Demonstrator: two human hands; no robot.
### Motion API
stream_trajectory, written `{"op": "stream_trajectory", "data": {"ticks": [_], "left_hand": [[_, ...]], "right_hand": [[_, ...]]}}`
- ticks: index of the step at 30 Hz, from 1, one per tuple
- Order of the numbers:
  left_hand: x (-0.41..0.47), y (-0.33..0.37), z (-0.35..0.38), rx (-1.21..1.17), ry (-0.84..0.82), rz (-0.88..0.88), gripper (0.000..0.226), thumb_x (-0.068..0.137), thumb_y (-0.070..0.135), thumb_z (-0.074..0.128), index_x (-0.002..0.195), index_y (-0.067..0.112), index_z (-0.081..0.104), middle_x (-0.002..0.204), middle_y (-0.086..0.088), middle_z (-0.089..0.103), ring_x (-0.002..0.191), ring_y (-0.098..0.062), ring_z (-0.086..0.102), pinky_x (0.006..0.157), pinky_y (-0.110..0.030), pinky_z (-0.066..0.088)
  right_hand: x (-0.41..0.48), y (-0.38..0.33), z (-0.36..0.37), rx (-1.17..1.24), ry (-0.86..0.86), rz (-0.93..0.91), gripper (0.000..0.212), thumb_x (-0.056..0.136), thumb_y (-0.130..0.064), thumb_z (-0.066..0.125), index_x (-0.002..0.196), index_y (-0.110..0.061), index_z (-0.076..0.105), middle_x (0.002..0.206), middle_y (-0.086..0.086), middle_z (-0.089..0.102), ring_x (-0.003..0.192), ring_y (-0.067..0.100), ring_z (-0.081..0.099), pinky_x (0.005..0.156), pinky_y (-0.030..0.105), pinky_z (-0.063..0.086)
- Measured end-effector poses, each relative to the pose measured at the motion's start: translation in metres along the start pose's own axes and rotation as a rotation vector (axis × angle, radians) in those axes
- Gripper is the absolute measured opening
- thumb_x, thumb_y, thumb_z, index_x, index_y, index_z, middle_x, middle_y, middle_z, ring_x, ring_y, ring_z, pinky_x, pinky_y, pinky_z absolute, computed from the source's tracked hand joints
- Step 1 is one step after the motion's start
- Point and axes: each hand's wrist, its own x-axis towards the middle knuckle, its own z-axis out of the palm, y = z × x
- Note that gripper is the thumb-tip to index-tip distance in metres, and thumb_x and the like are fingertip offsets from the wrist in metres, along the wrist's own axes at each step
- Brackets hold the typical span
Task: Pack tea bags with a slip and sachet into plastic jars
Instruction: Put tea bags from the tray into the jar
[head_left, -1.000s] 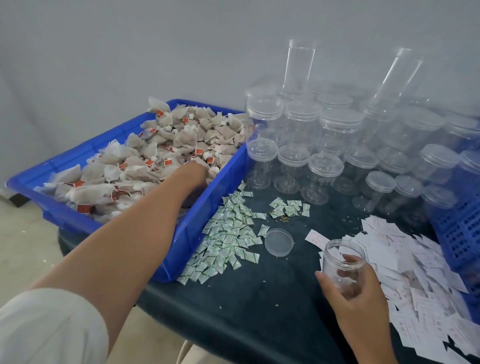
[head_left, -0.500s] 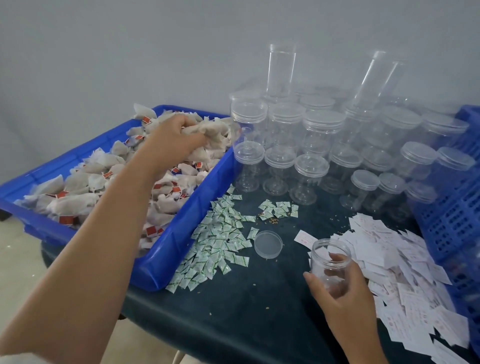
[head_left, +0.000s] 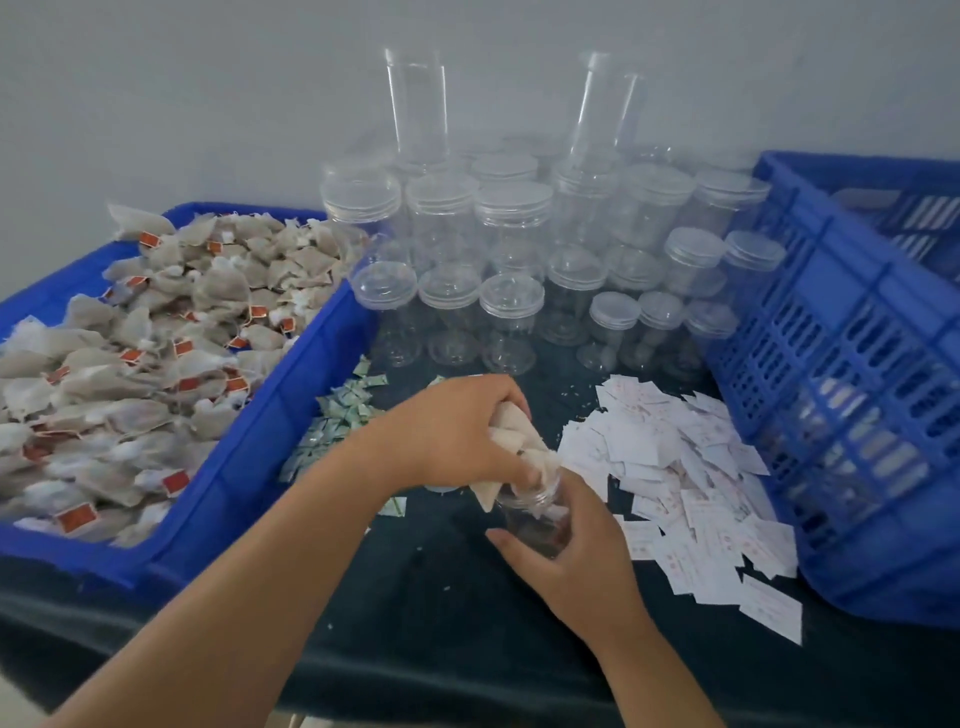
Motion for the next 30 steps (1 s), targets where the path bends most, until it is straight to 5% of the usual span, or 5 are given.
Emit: {"op": "stream_trajectory", "data": {"ticks": [6, 11, 16, 23, 30], "left_hand": [[-0.001, 0.000, -0.013, -0.033, -0.029, 0.018, 0.055, 0.080, 0.050, 0.083, 0.130, 0.044, 0.059, 0.114, 0.021, 0.066, 0.096, 0.004, 0.064, 0.080, -0.020, 0.053], [-0.001, 0.003, -0.008, 0.040, 0.012, 0.057, 0.021, 0.086, 0.044, 0.079, 0.105, 0.036, 0.077, 0.099, 0.017, 0.069, 0.090, 0.003, 0.064, 0.079, -0.022, 0.055], [-0.002, 0.000, -0.005, 0.044, -0.140, 0.078, 0.060, 0.091, 0.034, 0.073, 0.145, 0.041, 0.050, 0.109, 0.031, 0.070, 0.099, 0.015, 0.058, 0.077, -0.011, 0.045], [0.000, 0.004, 0.010, -0.056, 0.203, 0.143, 0.025, 0.078, 0.042, 0.088, 0.094, 0.042, 0.068, 0.099, 0.018, 0.066, 0.098, 0.006, 0.059, 0.074, -0.008, 0.046], [-0.012, 0.004, 0.019, 0.077, 0.087, 0.110, 0.028, 0.107, 0.034, 0.055, 0.134, 0.037, 0.060, 0.105, 0.023, 0.075, 0.104, 0.005, 0.064, 0.099, -0.025, 0.049]], "right_hand": [[0.001, 0.000, 0.000, -0.001, 0.047, -0.024, 0.054, 0.070, -0.068, 0.085, 0.112, -0.052, 0.056, 0.112, -0.023, 0.071, 0.097, 0.009, 0.070, 0.076, 0.024, 0.058], [0.001, 0.001, -0.001, 0.015, 0.069, -0.027, 0.053, 0.070, -0.068, 0.084, 0.111, -0.053, 0.055, 0.104, -0.021, 0.071, 0.090, 0.011, 0.070, 0.069, 0.016, 0.054], [0.001, 0.000, 0.001, 0.061, 0.029, -0.026, 0.054, 0.071, -0.060, 0.089, 0.116, -0.049, 0.060, 0.106, -0.018, 0.074, 0.093, 0.012, 0.073, 0.072, 0.020, 0.058], [0.001, -0.002, -0.001, 0.077, 0.068, -0.034, 0.051, 0.072, -0.061, 0.086, 0.114, -0.057, 0.058, 0.108, -0.022, 0.071, 0.093, 0.009, 0.071, 0.068, 0.011, 0.052], [0.002, 0.000, -0.001, 0.078, 0.100, -0.006, 0.050, 0.071, -0.064, 0.084, 0.112, -0.051, 0.060, 0.107, -0.023, 0.071, 0.093, 0.008, 0.070, 0.070, 0.014, 0.052]]}}
